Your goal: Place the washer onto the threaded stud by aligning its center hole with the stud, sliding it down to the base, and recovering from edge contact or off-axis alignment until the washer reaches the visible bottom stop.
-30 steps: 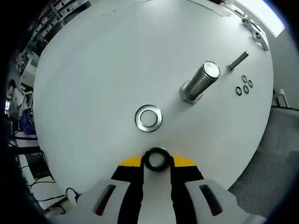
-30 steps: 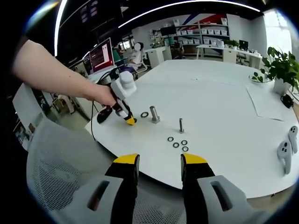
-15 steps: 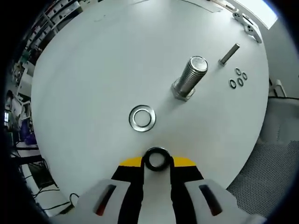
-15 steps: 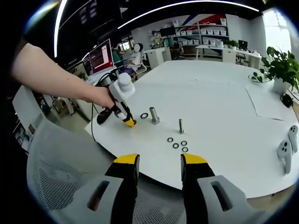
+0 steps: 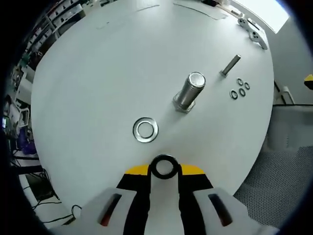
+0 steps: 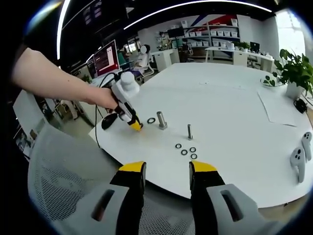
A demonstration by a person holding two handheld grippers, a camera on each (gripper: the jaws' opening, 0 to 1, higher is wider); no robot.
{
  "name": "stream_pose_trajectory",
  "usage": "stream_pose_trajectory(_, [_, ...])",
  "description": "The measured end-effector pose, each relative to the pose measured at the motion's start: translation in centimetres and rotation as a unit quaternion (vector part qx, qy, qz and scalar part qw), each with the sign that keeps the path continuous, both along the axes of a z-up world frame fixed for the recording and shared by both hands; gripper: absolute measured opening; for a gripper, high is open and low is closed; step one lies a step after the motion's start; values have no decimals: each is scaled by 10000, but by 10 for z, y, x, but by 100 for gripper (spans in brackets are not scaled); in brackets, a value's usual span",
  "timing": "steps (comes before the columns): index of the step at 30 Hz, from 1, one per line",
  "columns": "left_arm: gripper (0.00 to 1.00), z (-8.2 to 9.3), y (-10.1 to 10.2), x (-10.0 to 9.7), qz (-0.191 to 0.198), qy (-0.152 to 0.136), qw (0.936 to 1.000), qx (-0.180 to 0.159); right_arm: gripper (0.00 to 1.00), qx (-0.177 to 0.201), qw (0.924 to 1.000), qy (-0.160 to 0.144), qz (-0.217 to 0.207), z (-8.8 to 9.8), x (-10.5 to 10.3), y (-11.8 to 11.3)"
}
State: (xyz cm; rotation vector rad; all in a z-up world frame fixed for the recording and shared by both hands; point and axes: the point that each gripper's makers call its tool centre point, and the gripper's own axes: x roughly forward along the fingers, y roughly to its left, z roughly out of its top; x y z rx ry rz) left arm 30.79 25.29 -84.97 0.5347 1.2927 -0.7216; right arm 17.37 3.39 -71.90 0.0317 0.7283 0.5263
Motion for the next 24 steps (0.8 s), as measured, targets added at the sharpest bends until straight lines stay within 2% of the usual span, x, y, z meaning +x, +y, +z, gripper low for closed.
stream_pose_trajectory(5, [18,10,-6,4,-116,-106,9998,-77,38,3,10000,-3,-1,0,0,0])
stream_pose_trajectory(17, [18,48,-39,25,-788,-441,9956,-237,38,19,10000,-17,-13,1,0,0])
stream_pose_trajectory(24, [18,63,-54,31,-917,-492,9938,-385,38,22,10000,-19,-7,1,0,0])
